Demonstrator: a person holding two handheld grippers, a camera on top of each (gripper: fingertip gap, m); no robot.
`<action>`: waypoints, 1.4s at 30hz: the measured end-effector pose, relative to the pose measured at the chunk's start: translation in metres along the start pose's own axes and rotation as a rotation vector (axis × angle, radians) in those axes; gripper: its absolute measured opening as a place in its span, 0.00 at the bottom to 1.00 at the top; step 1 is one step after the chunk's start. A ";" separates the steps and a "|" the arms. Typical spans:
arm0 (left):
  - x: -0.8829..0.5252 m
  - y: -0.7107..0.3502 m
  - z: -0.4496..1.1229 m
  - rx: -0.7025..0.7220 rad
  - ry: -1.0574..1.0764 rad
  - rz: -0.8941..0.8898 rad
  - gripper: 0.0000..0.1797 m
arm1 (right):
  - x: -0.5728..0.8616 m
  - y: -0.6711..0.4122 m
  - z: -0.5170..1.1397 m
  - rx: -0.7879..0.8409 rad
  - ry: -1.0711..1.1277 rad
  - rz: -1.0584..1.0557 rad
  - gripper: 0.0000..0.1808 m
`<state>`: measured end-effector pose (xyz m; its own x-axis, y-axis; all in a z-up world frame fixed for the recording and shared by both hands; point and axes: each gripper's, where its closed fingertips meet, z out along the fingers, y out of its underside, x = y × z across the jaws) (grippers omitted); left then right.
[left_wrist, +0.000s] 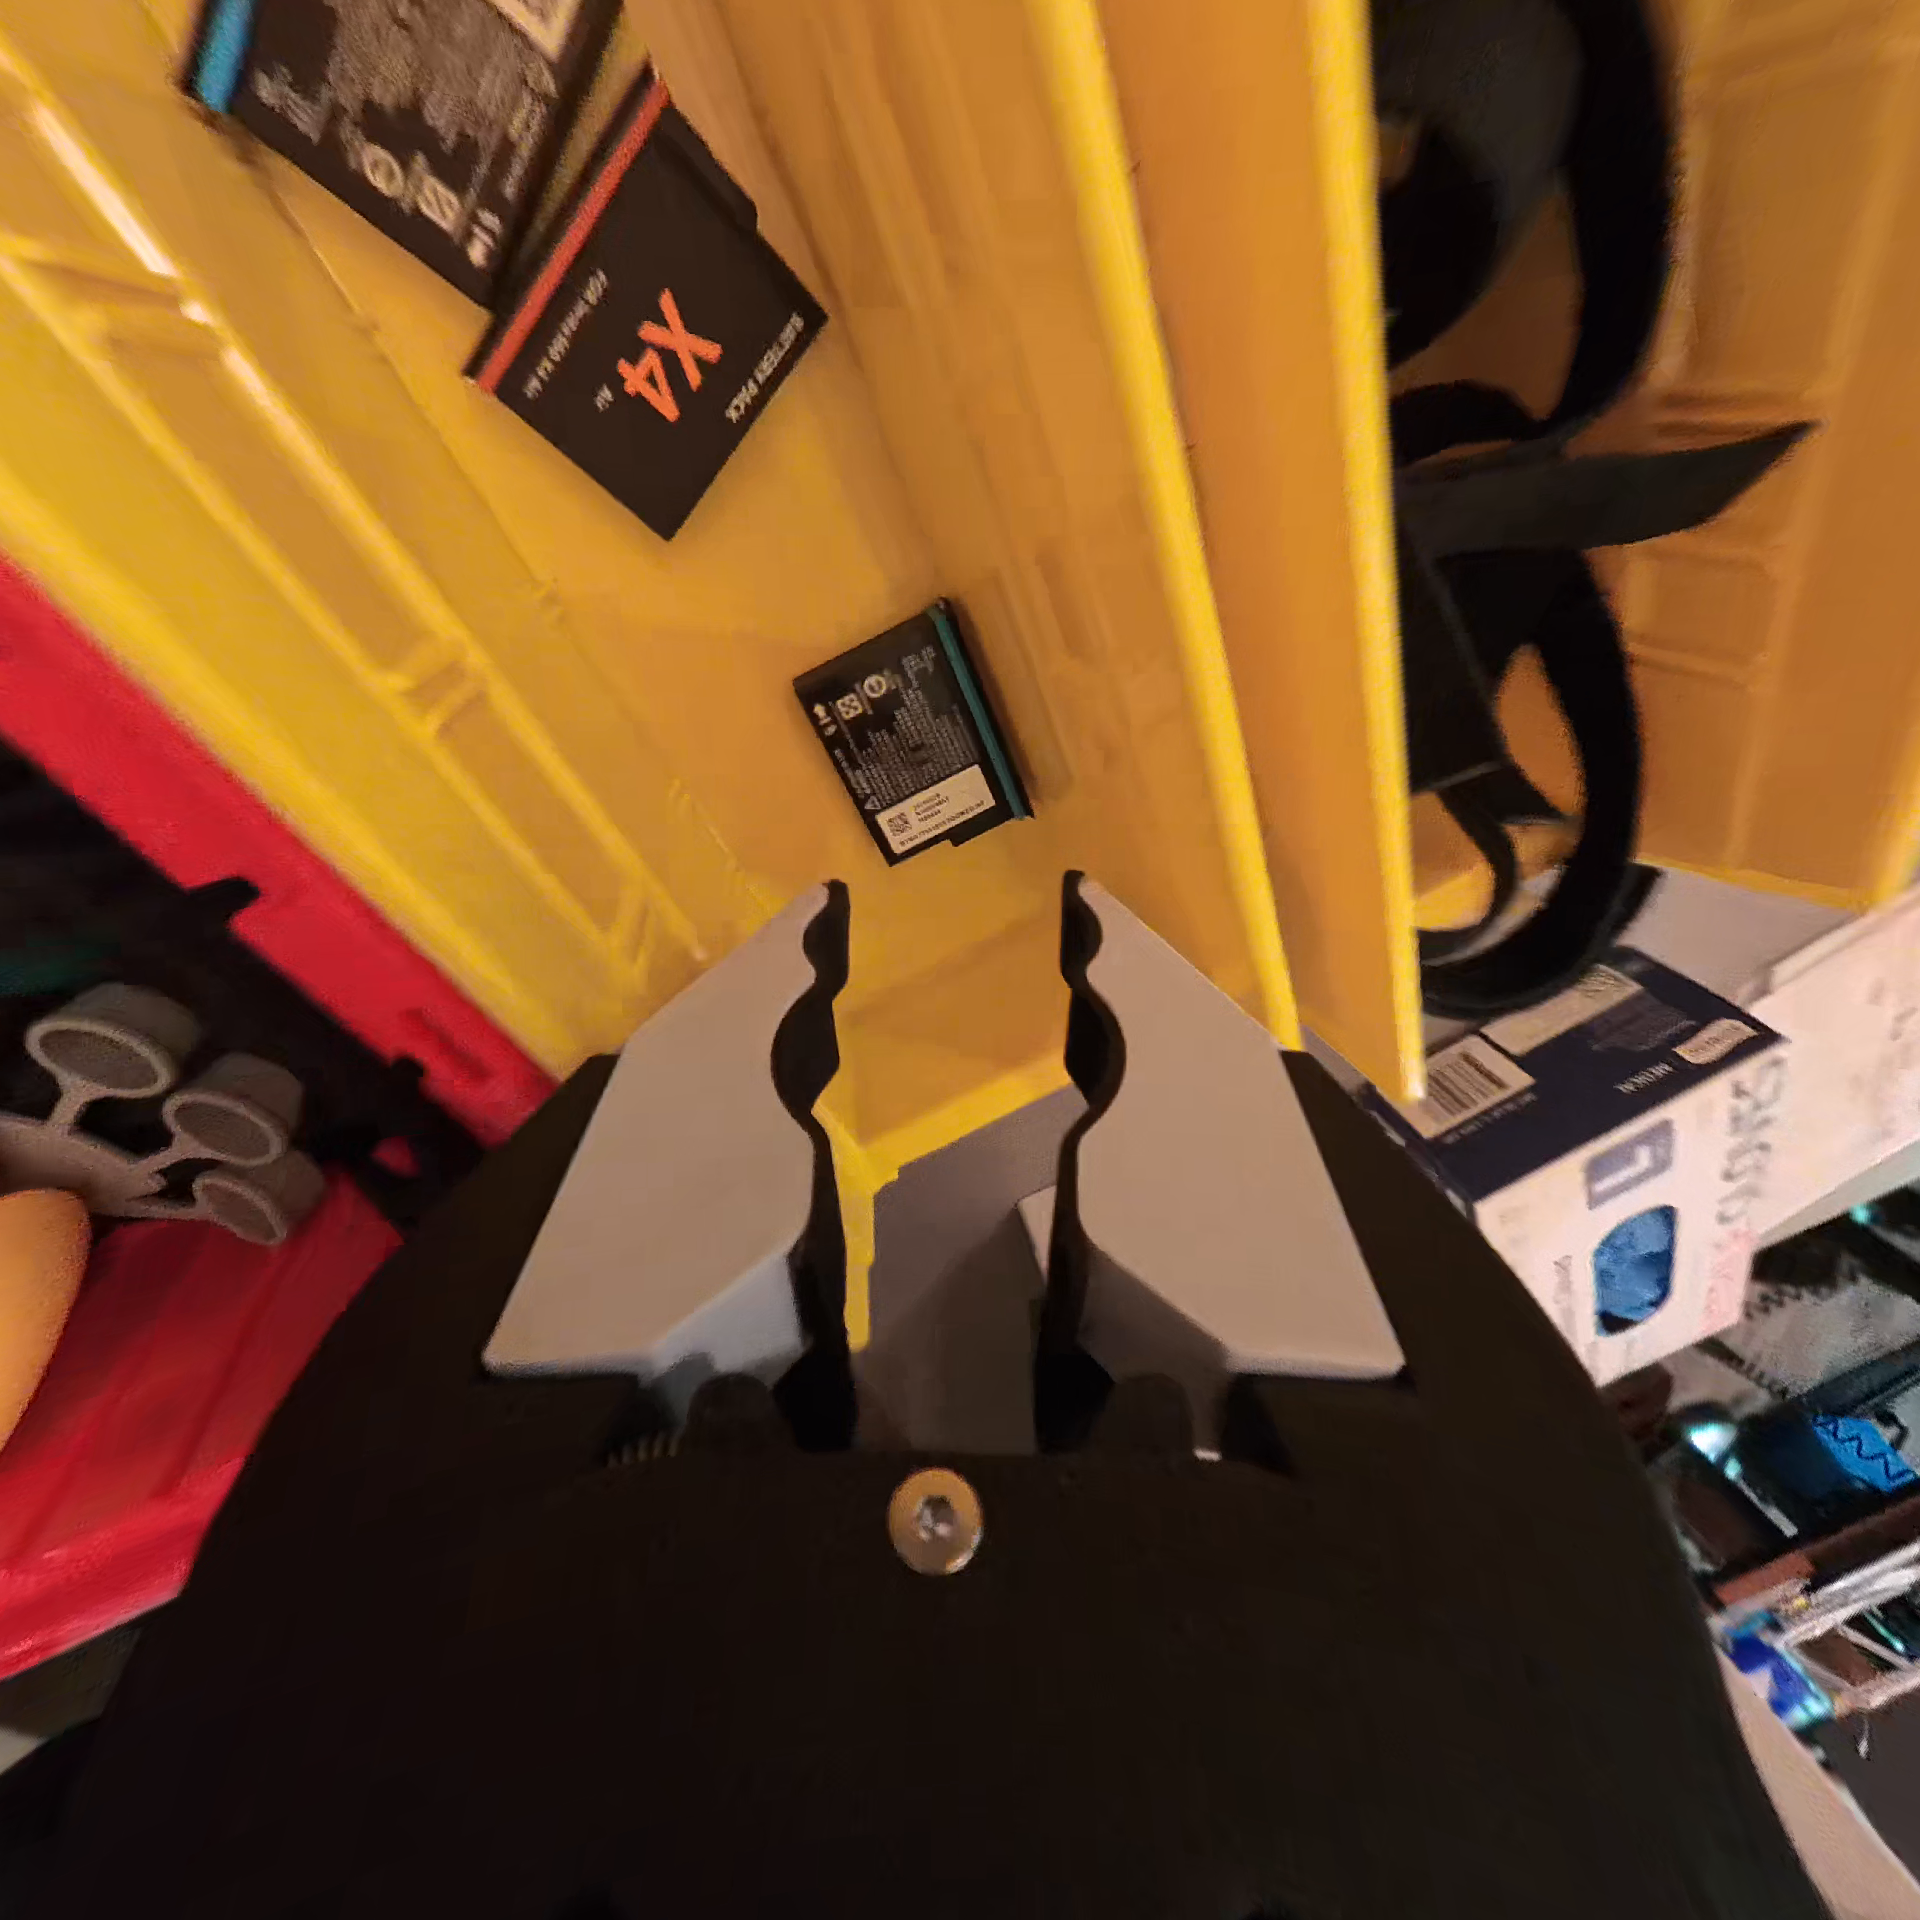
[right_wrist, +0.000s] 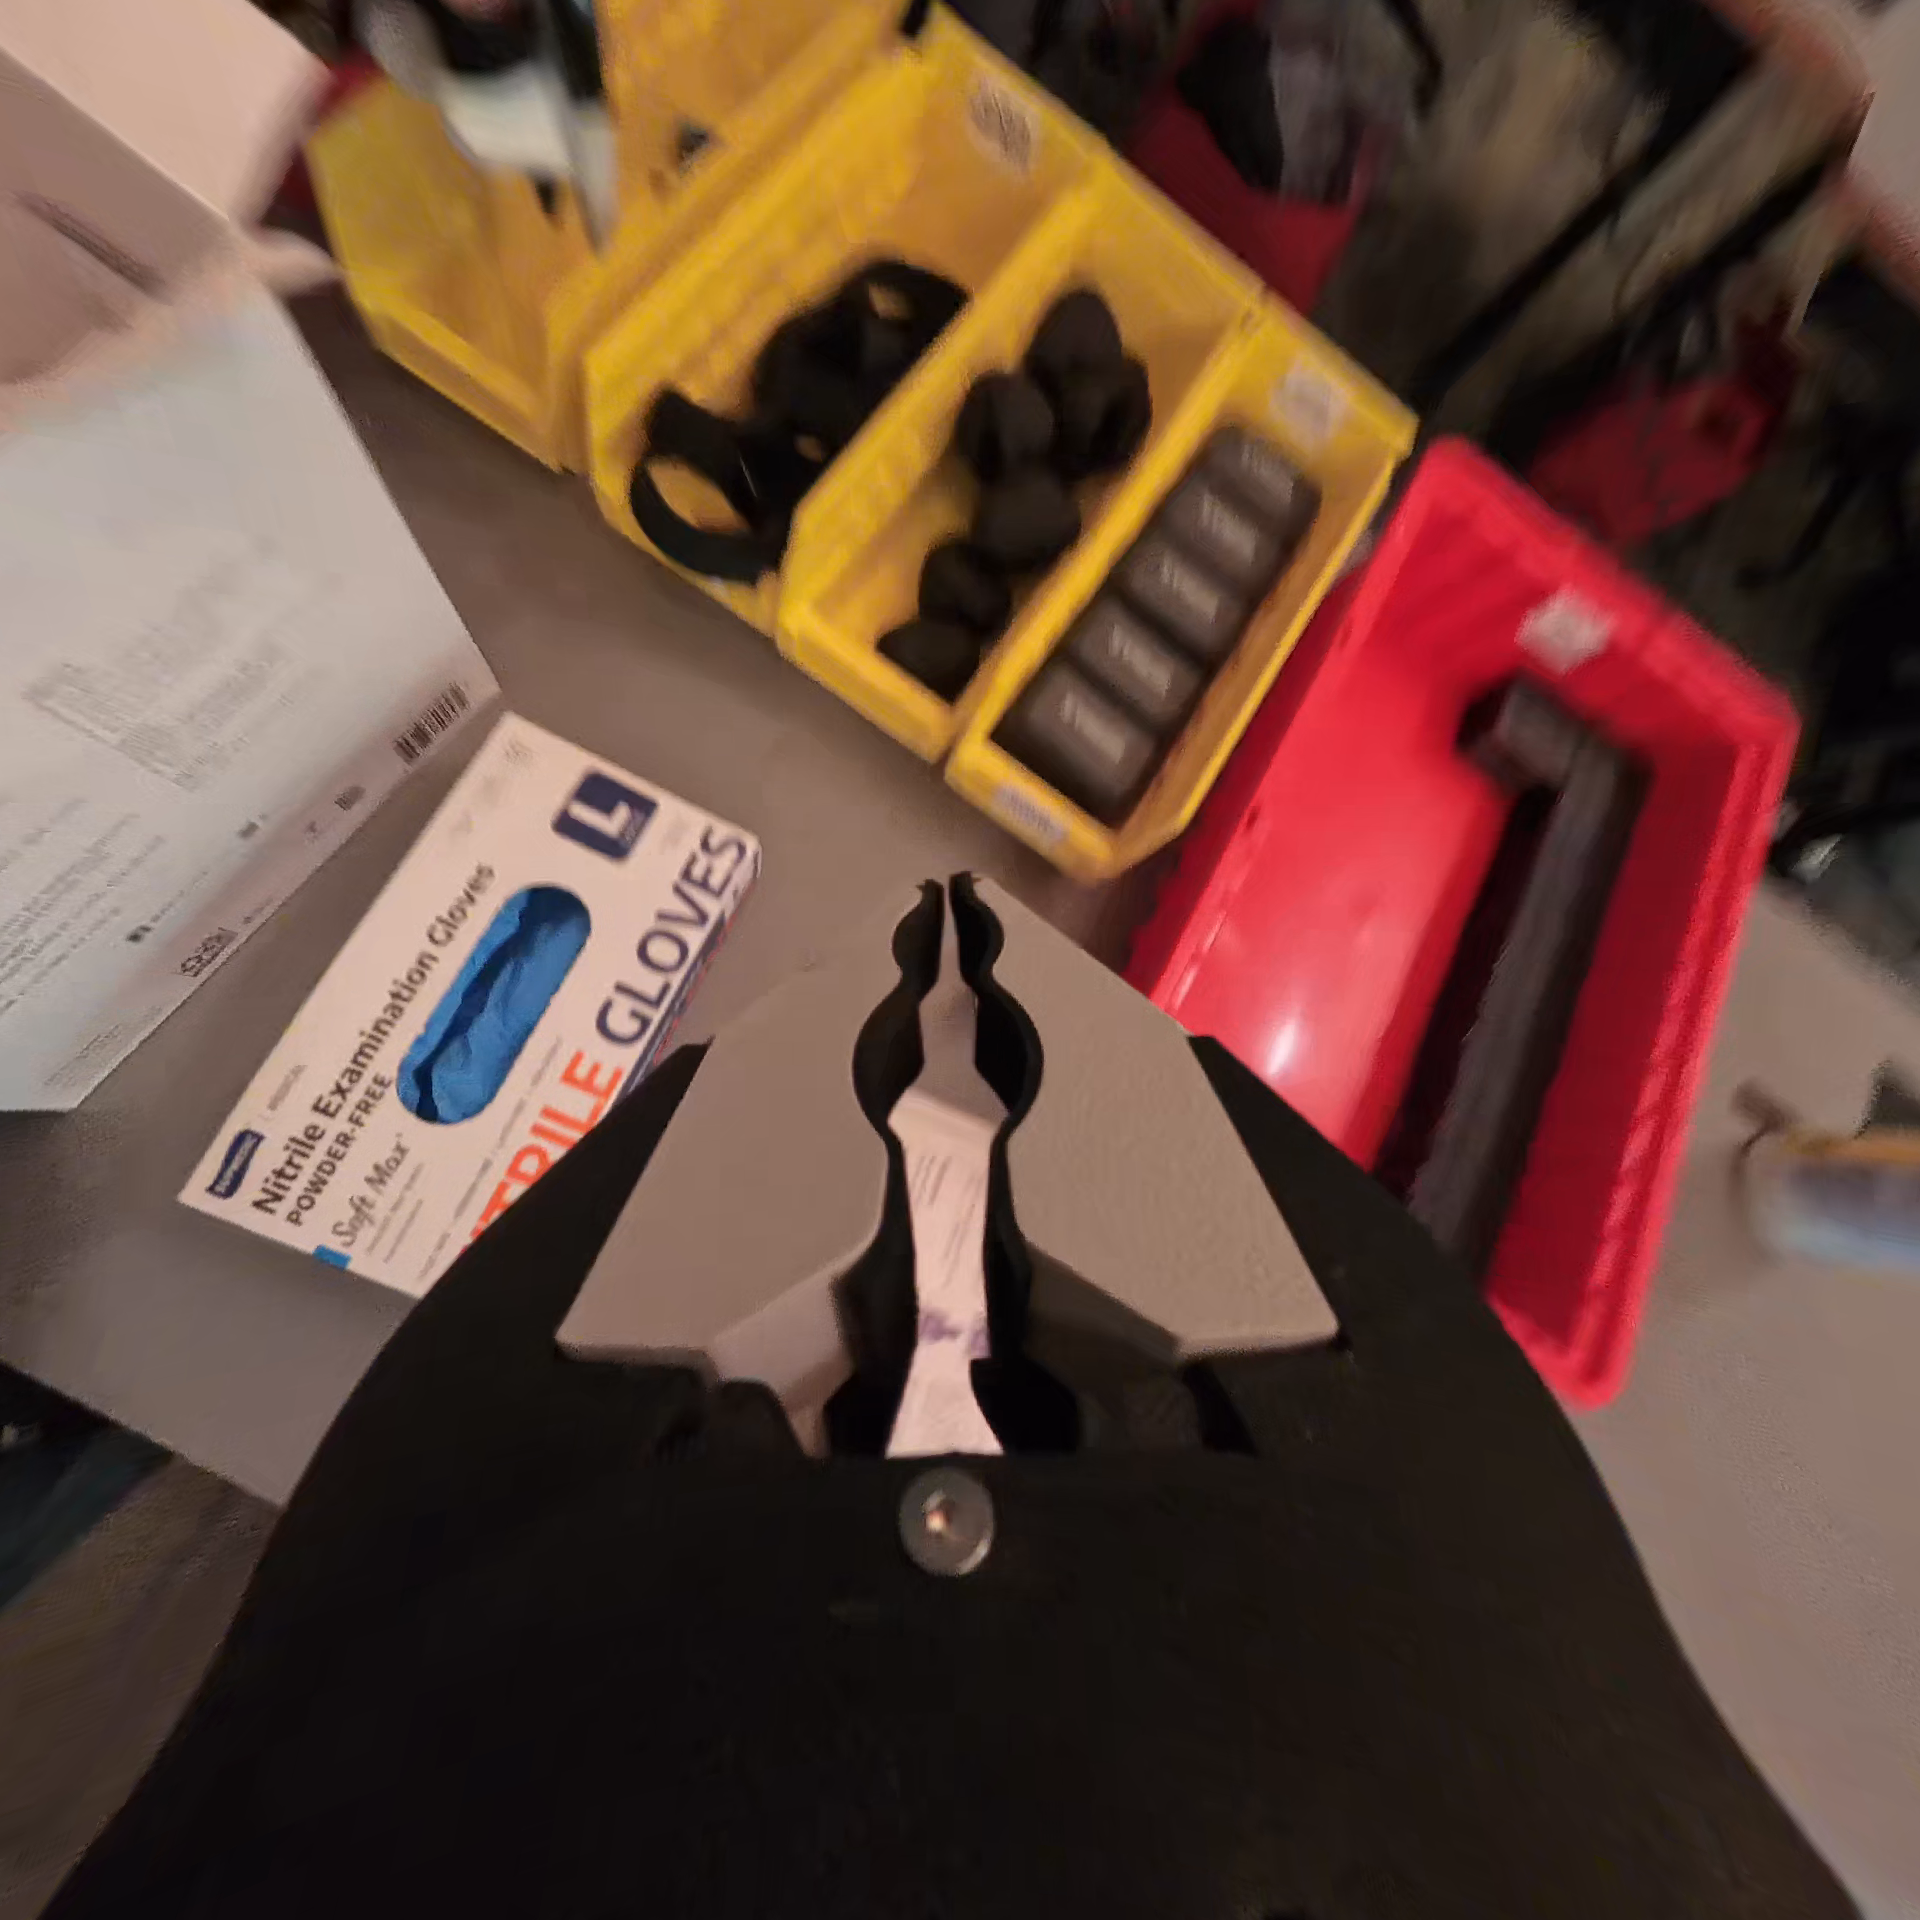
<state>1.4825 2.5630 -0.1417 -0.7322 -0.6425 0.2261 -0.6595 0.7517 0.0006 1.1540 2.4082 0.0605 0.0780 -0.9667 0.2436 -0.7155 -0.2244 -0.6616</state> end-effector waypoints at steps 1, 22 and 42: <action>0.003 -0.001 -0.010 0.030 0.015 0.000 0.22 | 0.003 0.028 0.011 -0.041 -0.009 0.083 0.06; 0.050 0.078 -0.237 0.610 0.244 0.170 0.30 | -0.007 0.197 0.176 -0.529 -0.164 0.240 0.23; 0.231 0.222 -0.287 0.826 0.961 0.612 0.23 | -0.085 -0.025 -0.067 0.127 0.273 0.058 0.23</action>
<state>1.2162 2.6244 0.1904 -0.7563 0.3536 0.5505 -0.4372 0.3528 -0.8273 1.1186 2.5037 0.1037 -0.1623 -0.9134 0.3734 -0.6196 -0.2001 -0.7589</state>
